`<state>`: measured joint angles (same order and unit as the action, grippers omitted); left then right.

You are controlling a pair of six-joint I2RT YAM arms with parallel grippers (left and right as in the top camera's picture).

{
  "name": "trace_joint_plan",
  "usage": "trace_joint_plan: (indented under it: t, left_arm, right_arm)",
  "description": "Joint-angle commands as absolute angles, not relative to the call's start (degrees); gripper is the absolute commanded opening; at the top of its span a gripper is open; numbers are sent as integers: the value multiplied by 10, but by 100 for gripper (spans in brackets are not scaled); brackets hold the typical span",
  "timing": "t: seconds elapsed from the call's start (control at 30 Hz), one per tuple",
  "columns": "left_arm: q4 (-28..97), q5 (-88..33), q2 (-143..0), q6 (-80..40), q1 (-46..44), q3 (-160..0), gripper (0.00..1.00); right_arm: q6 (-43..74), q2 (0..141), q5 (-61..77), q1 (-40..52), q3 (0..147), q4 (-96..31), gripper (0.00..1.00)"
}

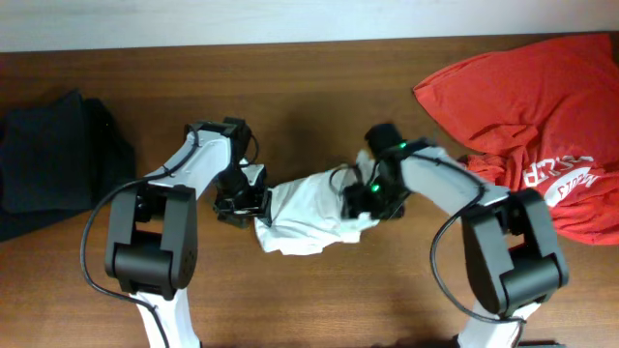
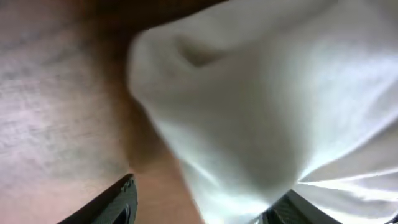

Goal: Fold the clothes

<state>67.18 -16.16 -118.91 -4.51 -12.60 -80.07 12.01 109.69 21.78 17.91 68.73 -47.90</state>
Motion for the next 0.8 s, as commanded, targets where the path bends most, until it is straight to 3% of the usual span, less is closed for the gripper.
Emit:
trace_joint_plan:
  t: [0.0, 0.1, 0.2, 0.3, 0.4, 0.5, 0.53, 0.57, 0.7, 0.77]
  left_arm:
    - [673, -126, -1172, -148, -151, -795, 62]
    - [630, -126, -1102, -152, -148, -802, 63]
    - [562, -126, -1012, -152, -149, -806, 79]
    - [534, -112, -1011, -152, -152, -805, 79]
    - [534, -76, -1012, -152, -152, -805, 79]
    - [534, -76, -1012, -152, -140, -805, 79]
    - [534, -76, -1012, -152, -139, -805, 79]
    - [536, -76, -1012, -152, -139, -805, 79]
    - [536, -76, -1012, -152, -138, -805, 79]
    - [536, -76, -1012, -152, -138, -805, 79]
  right_arm:
    - [96, 1113, 95, 143, 776, -516, 75]
    - [95, 1108, 111, 143, 868, -631, 75]
    - [95, 1094, 197, 143, 873, -647, 75]
    - [28, 1094, 225, 177, 849, -667, 75]
    - [36, 1097, 219, 218, 772, -611, 74]
    - [41, 1099, 227, 230, 715, -546, 57]
    - [41, 1099, 227, 230, 710, -535, 47]
    - [41, 1099, 227, 230, 710, -529, 6]
    - [17, 1096, 201, 197, 823, -635, 4]
    - [17, 1096, 101, 165, 903, -677, 4]
